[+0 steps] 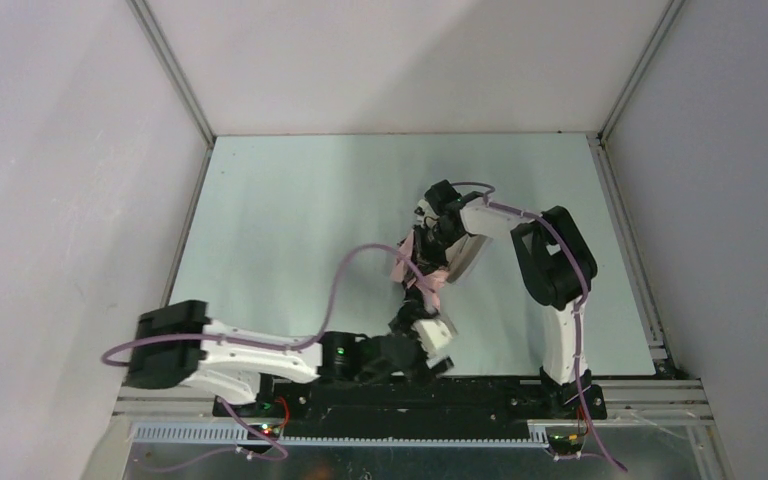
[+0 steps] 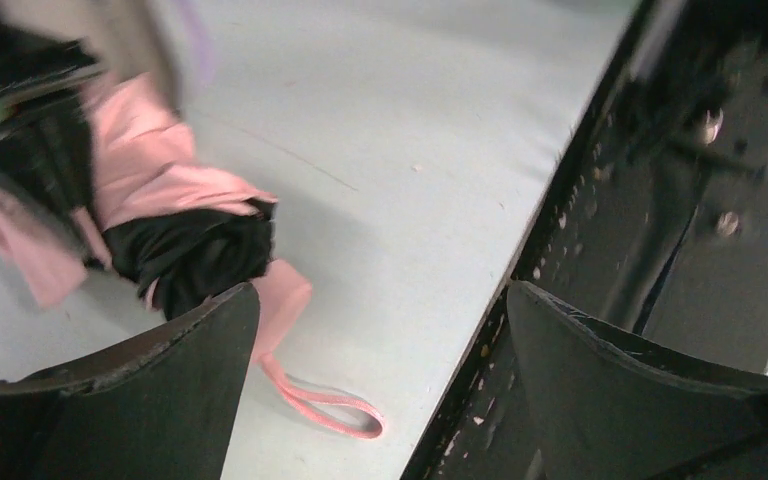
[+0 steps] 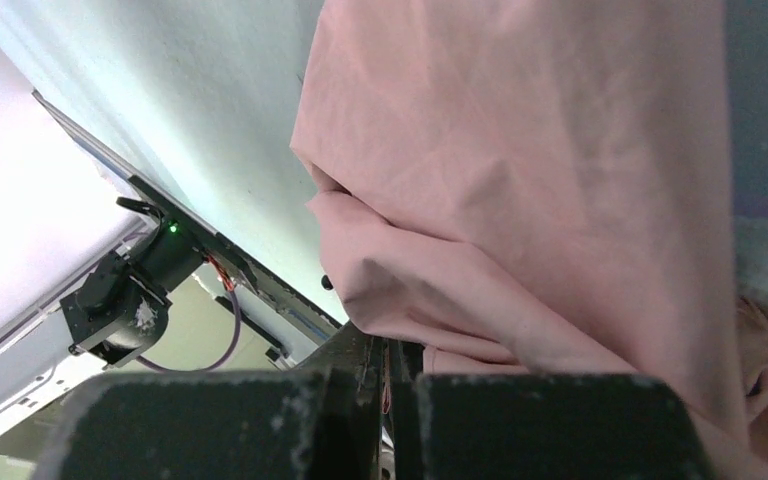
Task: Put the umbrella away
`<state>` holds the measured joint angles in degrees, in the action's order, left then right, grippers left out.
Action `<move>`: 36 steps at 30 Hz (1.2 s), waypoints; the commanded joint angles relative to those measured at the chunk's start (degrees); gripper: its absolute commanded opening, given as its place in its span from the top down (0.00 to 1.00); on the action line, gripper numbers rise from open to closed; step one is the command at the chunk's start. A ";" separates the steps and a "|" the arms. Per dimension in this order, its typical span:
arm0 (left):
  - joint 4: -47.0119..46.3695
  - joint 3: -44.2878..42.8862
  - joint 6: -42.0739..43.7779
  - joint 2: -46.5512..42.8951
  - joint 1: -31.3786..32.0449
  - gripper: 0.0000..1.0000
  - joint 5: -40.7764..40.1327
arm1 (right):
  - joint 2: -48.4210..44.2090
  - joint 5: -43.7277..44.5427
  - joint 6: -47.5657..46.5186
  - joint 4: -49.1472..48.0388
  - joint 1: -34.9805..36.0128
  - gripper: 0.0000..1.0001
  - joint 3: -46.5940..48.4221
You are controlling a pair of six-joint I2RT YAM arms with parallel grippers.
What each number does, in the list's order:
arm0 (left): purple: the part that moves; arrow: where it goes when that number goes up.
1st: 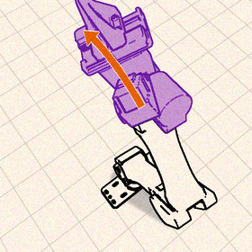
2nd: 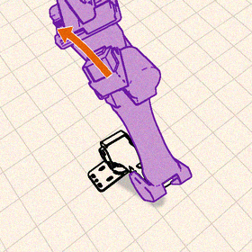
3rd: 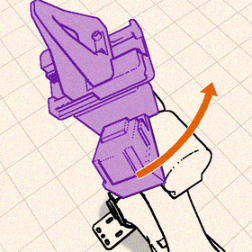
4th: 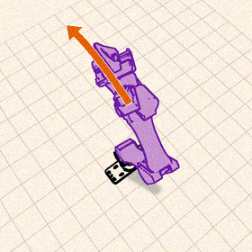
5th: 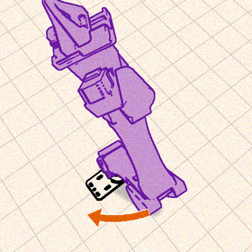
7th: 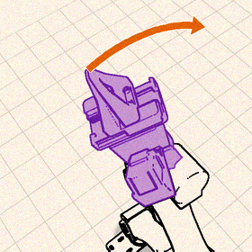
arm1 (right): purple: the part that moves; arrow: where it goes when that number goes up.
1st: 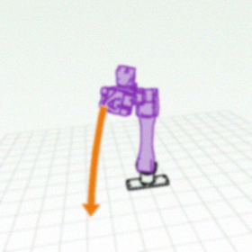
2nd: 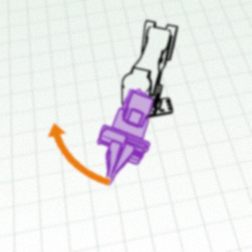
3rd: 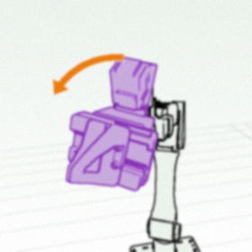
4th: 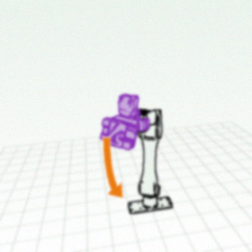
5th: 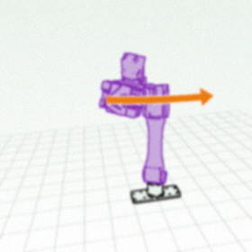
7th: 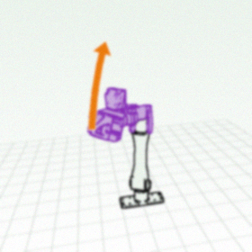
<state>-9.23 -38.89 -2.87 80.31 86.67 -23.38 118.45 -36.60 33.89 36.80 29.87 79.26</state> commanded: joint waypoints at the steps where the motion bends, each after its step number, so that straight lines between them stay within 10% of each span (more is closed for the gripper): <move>1: -9.98 8.37 -24.21 -11.02 -5.26 0.00 -2.89 | -1.37 5.49 -0.36 -4.37 -1.95 1.00 -3.00; 10: -12.37 22.38 -60.02 -27.00 -19.45 0.00 -2.22 | -2.68 4.38 0.70 -5.95 -1.92 1.00 -4.28; 24: 1.38 4.42 -47.72 -2.39 -28.75 0.00 17.05 | -3.52 1.54 1.67 -6.82 -2.20 1.00 -4.29; 36: 18.25 -11.20 -37.80 16.48 -29.26 0.11 13.75 | -5.07 0.33 1.89 -7.12 -2.64 1.00 -4.93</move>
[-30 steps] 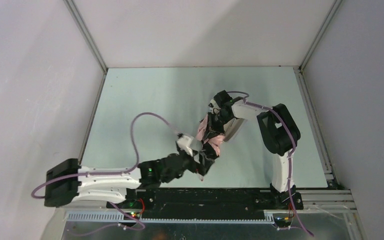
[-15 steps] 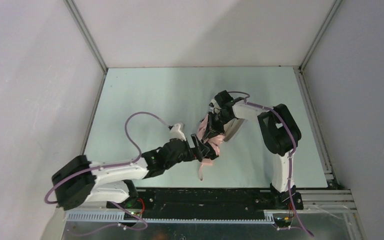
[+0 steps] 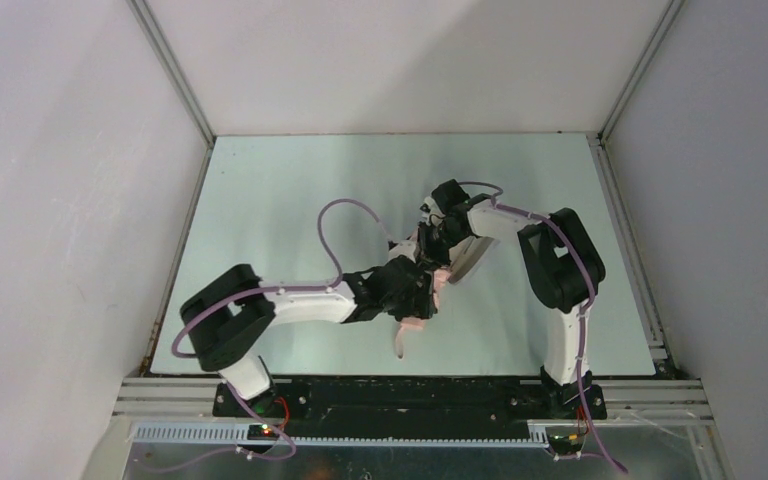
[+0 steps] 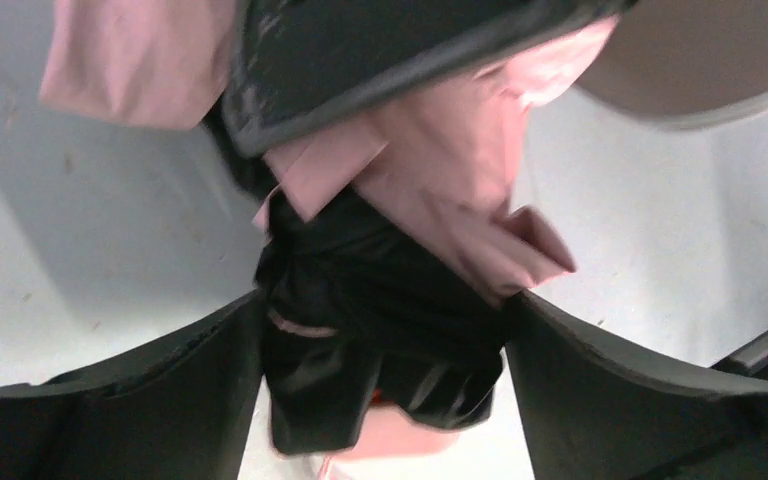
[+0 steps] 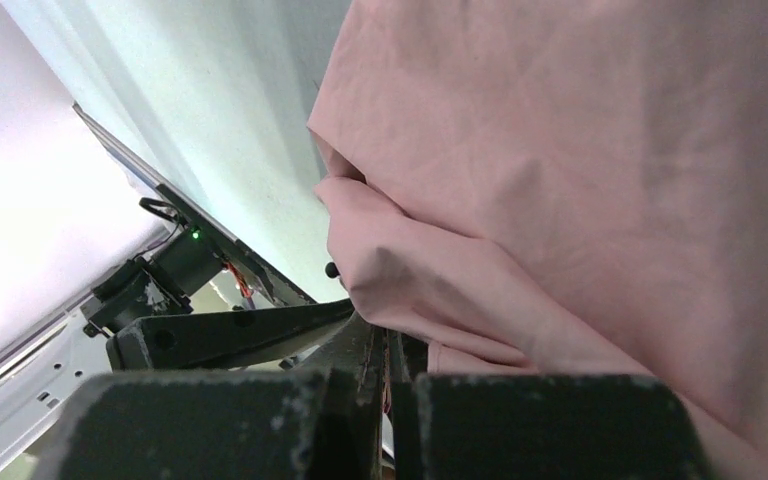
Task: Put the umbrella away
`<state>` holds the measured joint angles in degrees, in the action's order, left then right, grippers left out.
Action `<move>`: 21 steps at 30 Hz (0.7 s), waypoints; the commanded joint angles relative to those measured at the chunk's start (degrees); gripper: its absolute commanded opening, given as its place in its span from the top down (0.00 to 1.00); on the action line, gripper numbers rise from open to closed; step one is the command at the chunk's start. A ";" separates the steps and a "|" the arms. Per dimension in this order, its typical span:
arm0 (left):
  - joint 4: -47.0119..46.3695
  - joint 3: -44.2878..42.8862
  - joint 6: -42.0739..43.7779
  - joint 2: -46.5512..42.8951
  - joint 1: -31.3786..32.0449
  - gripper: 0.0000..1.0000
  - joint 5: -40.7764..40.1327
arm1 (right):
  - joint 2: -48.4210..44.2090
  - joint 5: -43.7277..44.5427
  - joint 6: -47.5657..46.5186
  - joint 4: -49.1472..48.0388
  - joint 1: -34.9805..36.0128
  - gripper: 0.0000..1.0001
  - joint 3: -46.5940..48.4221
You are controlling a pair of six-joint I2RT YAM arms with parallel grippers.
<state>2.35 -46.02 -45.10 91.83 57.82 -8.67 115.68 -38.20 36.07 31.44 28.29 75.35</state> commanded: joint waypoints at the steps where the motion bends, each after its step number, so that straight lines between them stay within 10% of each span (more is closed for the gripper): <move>1: 7.27 -4.21 4.46 6.26 -0.37 0.17 -1.89 | -2.58 1.82 -0.34 -1.70 -1.21 1.00 -1.27; 10: 16.36 -10.26 10.15 13.02 0.45 0.94 -12.81 | -8.31 -0.67 -0.24 -1.00 -2.00 1.00 -2.40; 21: 21.76 -16.30 32.07 13.00 10.85 1.00 -27.41 | -15.60 -6.67 0.68 1.43 -2.89 1.00 -2.40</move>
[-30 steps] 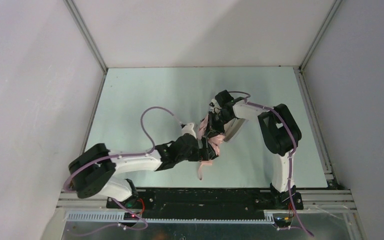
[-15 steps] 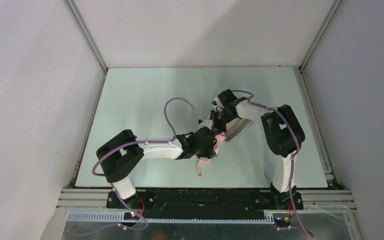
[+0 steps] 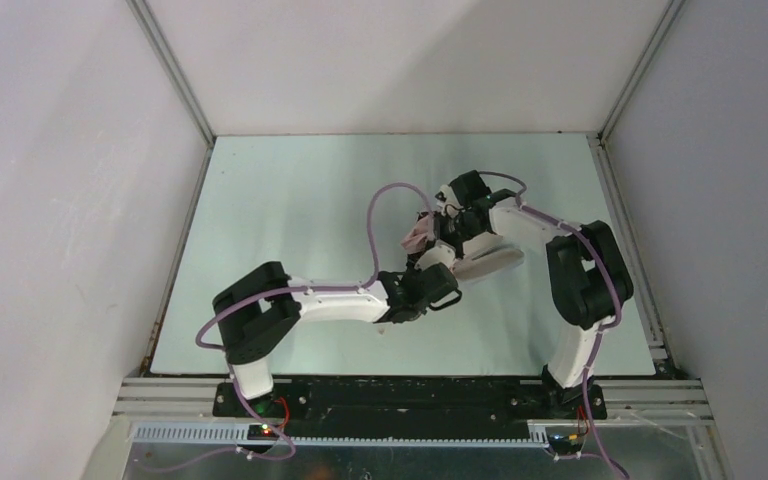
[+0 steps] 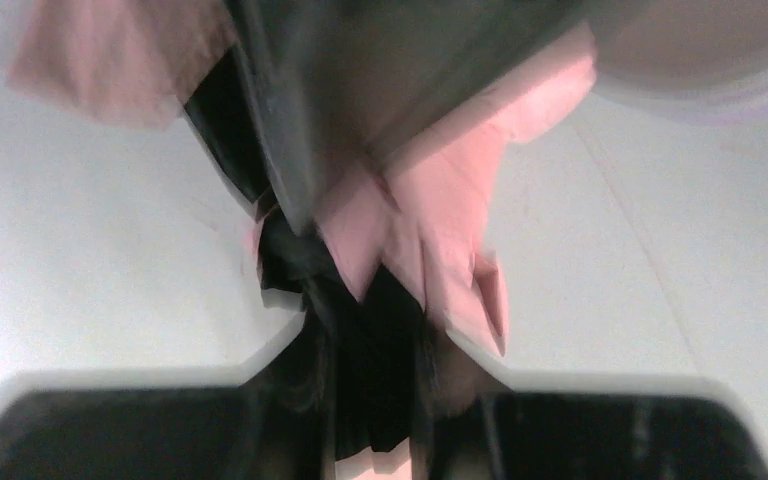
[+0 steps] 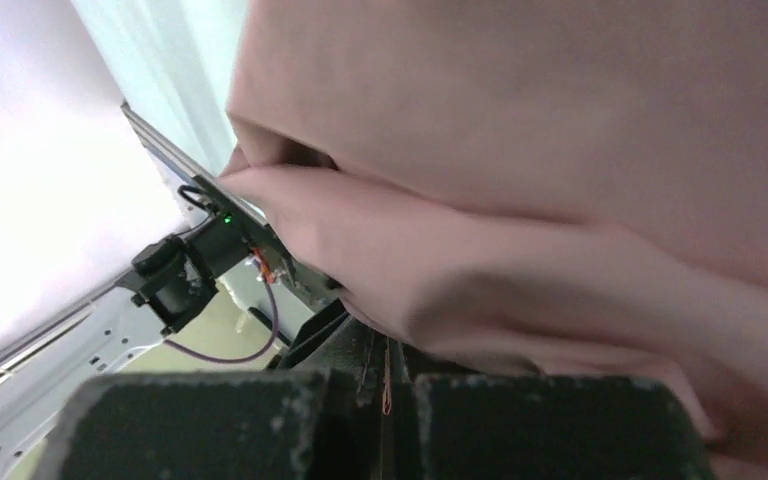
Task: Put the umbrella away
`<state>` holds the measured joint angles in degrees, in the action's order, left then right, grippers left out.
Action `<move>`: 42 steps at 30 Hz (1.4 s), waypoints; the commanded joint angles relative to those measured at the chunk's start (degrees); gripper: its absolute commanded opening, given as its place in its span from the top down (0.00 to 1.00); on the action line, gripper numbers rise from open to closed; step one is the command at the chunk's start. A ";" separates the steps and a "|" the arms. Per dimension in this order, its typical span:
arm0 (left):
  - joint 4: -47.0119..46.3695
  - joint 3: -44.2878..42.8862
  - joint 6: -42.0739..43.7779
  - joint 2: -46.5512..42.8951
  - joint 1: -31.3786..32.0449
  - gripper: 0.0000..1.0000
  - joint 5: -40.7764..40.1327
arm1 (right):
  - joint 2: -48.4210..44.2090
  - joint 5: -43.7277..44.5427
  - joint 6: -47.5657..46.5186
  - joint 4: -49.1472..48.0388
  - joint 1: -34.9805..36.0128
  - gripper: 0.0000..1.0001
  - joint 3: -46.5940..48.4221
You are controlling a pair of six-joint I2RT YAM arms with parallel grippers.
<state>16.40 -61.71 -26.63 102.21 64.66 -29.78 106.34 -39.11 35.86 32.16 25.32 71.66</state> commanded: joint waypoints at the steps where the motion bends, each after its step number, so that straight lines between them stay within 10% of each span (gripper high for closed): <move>1: 6.85 -0.38 16.89 2.81 4.70 1.00 -7.52 | -6.95 -6.00 0.93 0.93 -0.05 1.00 1.14; 16: 1.20 -0.60 24.43 6.91 11.46 1.00 -18.82 | -7.97 -12.37 4.64 -5.35 -3.02 1.00 -6.32; 28: 4.02 -7.60 25.13 18.61 19.52 1.00 -47.38 | -7.37 -12.55 5.36 -5.81 -2.23 1.00 -7.19; 32: 22.50 -17.92 14.01 26.68 21.40 1.00 -56.20 | -7.01 -10.91 5.35 -5.77 -0.98 1.00 -6.81; 38: 70.71 -39.12 -30.08 42.69 23.84 1.00 -64.19 | -7.71 -11.45 7.05 -7.71 1.05 1.00 -6.44; 42: 75.39 -40.81 -33.80 48.04 24.61 1.00 -65.36 | -7.81 -11.97 9.38 -10.45 1.28 1.00 -6.16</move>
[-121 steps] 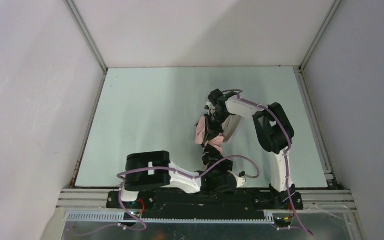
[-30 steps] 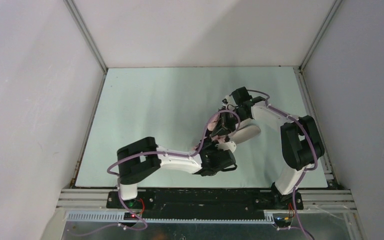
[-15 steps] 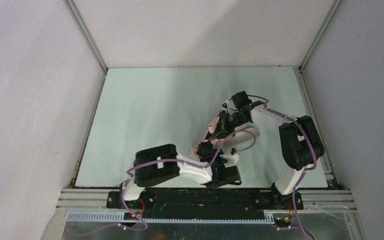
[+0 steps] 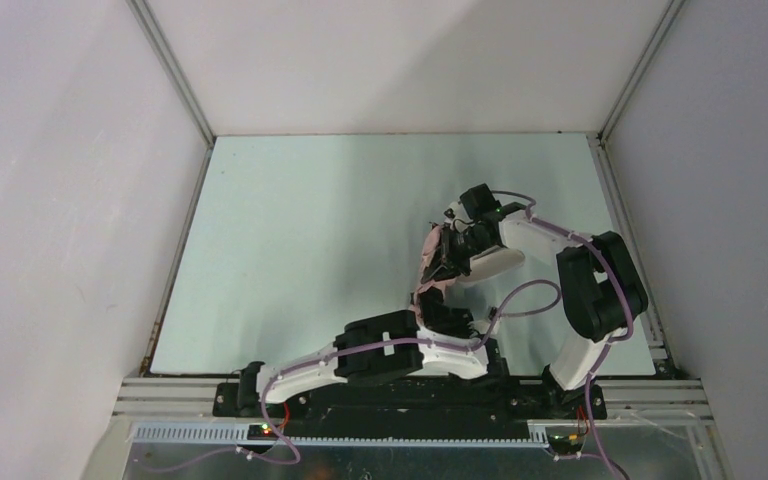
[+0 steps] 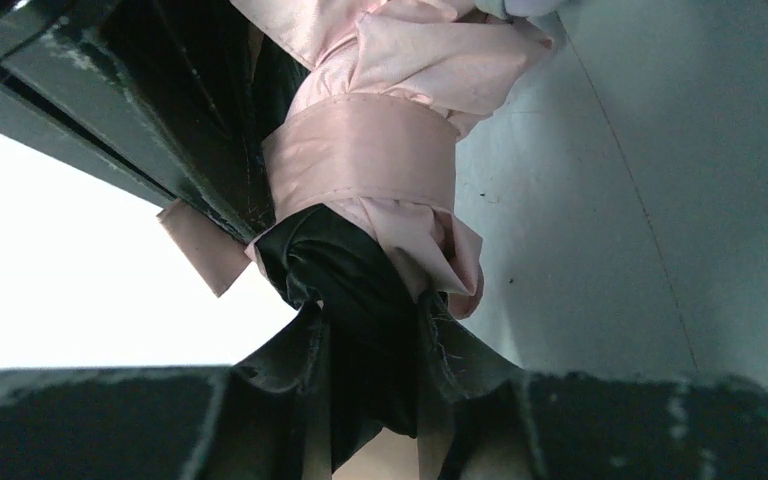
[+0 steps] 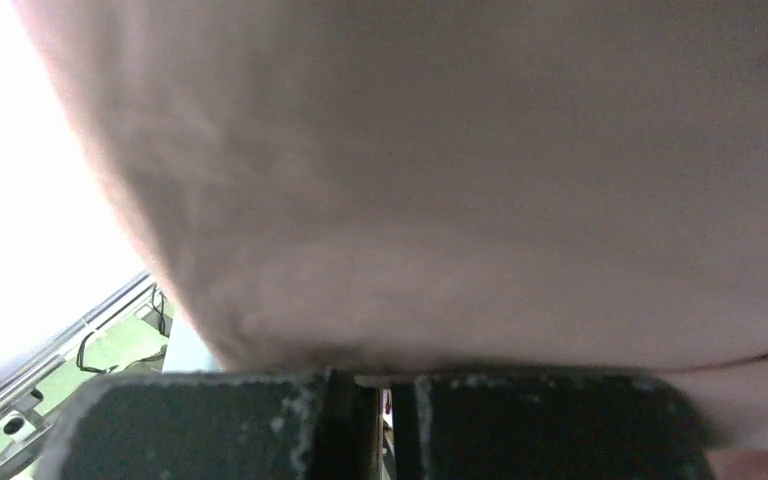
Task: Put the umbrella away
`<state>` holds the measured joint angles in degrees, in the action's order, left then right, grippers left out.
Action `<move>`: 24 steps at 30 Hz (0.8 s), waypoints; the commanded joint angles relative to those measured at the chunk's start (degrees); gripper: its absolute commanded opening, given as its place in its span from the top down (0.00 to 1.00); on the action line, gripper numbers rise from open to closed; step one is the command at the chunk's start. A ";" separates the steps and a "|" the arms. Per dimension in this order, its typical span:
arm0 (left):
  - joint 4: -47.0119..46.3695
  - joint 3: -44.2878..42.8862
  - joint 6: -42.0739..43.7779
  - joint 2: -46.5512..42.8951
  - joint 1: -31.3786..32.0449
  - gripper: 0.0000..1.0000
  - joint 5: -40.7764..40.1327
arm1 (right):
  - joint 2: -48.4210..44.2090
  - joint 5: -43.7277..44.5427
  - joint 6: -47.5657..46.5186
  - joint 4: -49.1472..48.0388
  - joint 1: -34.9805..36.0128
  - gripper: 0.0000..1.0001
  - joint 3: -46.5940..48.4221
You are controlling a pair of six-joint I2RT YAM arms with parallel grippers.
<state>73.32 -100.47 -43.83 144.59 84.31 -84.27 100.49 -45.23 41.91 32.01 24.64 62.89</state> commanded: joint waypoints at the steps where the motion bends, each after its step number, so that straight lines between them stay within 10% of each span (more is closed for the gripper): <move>1: 18.50 -1.48 -16.84 5.65 5.13 1.00 -10.85 | -1.65 -4.98 3.39 -10.01 2.05 1.00 2.86; 18: 18.09 1.88 -31.25 -6.49 4.81 1.00 -8.64 | 2.31 -4.75 10.60 -17.44 3.54 1.00 5.35; 24: -14.34 14.49 -12.04 -20.91 1.54 1.00 3.97 | 2.97 -1.85 8.15 -14.34 2.50 1.00 5.31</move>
<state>82.21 -94.02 -67.26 138.06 84.77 -80.31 103.09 -48.73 50.81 24.10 27.92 64.47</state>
